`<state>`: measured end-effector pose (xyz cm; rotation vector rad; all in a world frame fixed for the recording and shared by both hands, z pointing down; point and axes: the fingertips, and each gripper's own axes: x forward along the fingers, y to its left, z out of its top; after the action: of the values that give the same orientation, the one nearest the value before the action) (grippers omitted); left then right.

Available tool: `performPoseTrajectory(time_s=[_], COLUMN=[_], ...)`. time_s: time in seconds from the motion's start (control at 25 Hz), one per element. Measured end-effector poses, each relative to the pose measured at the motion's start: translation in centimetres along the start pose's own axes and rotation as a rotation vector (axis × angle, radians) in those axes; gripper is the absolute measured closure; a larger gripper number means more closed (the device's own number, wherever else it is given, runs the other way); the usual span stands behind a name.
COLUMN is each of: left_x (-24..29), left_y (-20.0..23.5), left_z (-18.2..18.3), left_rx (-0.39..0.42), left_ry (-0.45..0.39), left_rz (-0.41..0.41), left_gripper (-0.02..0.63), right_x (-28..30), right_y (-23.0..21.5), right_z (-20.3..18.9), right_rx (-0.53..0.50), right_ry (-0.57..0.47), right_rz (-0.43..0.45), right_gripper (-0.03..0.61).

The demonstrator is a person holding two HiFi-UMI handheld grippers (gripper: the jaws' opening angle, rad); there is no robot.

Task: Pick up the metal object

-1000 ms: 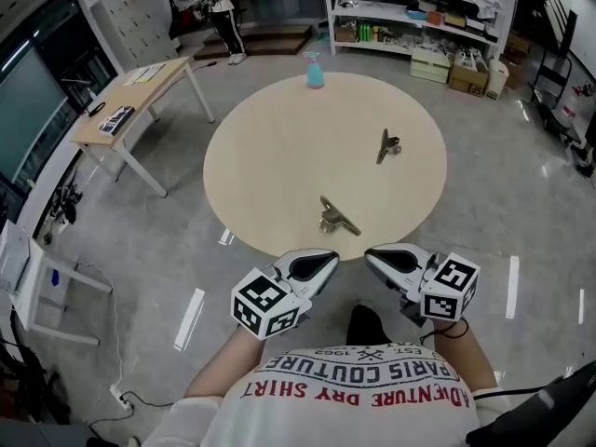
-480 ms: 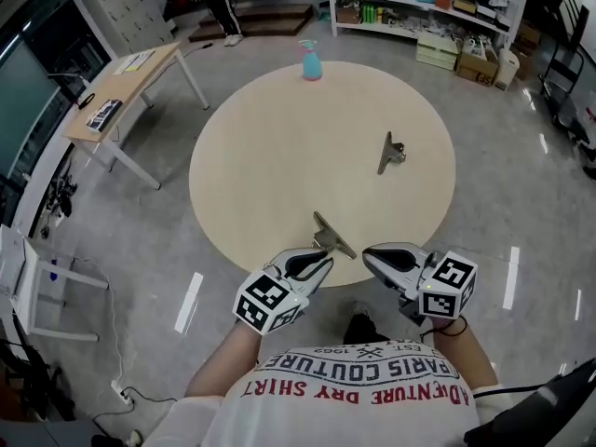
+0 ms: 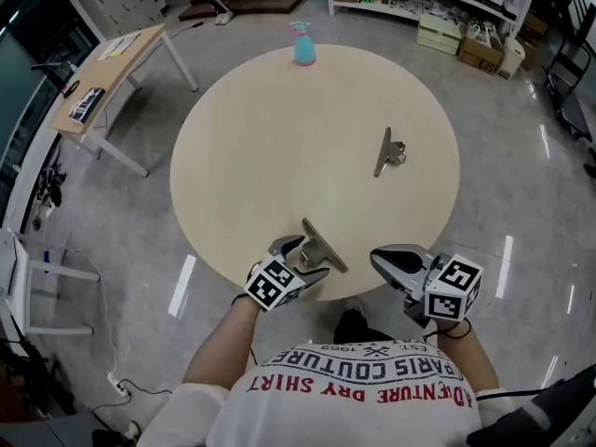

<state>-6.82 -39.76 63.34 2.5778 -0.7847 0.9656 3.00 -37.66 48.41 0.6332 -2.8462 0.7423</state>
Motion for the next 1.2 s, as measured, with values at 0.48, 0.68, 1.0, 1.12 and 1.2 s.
performPoseTrajectory(time_s=[0.48, 0.68, 1.0, 1.12, 1.2], left_x=[3.9, 4.0, -0.1, -5.1, -9.0], left_y=[1.6, 2.1, 2.1, 0.6, -0.7], left_z=[-3.2, -3.0, 0.9, 5.1, 7.8], left_rx=[-0.022, -0.019, -0.040, -0.037, -0.042], left_ry=[0.100, 0.087, -0.062, -0.194, -0.283], left_rz=[0.012, 0.029, 0.082, 0.104, 0.118], left_gripper=[0.322, 0.327, 0.330, 0.330, 0.330], right_x=[0.2, 0.4, 0.3, 0.3, 0.2], right_y=[-1.7, -1.4, 0.2, 1.4, 2.5], right_z=[-0.1, -0.4, -0.4, 0.4, 0.9], right_rx=[0.024, 0.025, 0.004, -0.021, -0.039], right_ry=[0.013, 0.015, 0.009, -0.007, -0.021], right_rz=[0.018, 0.017, 0.007, 0.002, -0.002], right_gripper=[0.577, 0.577, 0.577, 0.577, 0.577])
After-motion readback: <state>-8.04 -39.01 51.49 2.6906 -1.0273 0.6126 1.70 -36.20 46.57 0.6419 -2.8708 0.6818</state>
